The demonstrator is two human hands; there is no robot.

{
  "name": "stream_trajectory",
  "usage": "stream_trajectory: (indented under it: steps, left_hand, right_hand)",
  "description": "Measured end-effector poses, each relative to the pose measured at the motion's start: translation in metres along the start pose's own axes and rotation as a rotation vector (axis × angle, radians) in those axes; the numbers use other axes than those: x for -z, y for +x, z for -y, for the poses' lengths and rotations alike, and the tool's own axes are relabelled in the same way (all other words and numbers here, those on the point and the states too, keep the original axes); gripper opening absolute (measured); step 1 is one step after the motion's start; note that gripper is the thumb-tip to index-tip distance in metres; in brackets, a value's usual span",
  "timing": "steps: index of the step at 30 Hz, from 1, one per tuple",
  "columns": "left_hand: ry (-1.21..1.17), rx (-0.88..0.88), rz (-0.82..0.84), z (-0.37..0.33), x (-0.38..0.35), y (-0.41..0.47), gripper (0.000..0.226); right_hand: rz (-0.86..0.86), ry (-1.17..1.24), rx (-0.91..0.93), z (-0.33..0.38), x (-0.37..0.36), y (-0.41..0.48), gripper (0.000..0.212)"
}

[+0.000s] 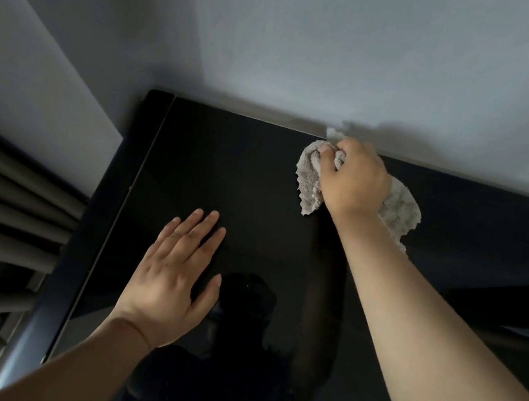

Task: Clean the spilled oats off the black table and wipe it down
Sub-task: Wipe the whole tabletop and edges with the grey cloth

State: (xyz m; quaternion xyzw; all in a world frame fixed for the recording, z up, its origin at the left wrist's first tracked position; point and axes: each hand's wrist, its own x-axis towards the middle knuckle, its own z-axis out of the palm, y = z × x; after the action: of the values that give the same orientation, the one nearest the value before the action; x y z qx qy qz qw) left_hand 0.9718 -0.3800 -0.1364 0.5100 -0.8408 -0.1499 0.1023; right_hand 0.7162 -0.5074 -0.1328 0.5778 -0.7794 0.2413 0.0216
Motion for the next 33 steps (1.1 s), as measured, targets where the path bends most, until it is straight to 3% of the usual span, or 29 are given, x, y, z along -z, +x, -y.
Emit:
stream_trajectory:
  steps: [2,8,13,17,24,30,33]
  left_hand:
    - [0.002,0.007,-0.003,0.000,0.001,0.000,0.057]
    - [0.011,0.023,0.017,0.001,0.002,0.001,0.059]
    - [0.008,0.030,-0.002,-0.001,0.001,0.002,0.059]
    - [0.002,0.025,-0.013,0.001,0.000,0.002,0.058]
    - [-0.005,0.005,-0.053,-0.001,0.000,0.001,0.057]
    - [-0.019,0.010,-0.126,-0.003,-0.003,-0.008,0.055]
    - [0.023,0.022,-0.134,-0.003,-0.007,-0.017,0.055]
  right_hand:
    - [0.027,0.059,0.096,0.007,0.011,-0.026,0.023]
    - [0.366,0.137,0.182,0.016,0.050,-0.092,0.018]
    - [0.072,0.184,0.126,0.025,0.035,-0.009,0.019]
    - [0.170,-0.001,0.011,0.032,-0.007,0.037,0.026]
    - [0.062,0.000,0.239,0.024,0.001,-0.034,0.017]
    - [0.188,0.070,0.193,0.025,0.036,-0.097,0.014]
    - [0.158,0.139,0.101,0.023,0.051,-0.112,0.016]
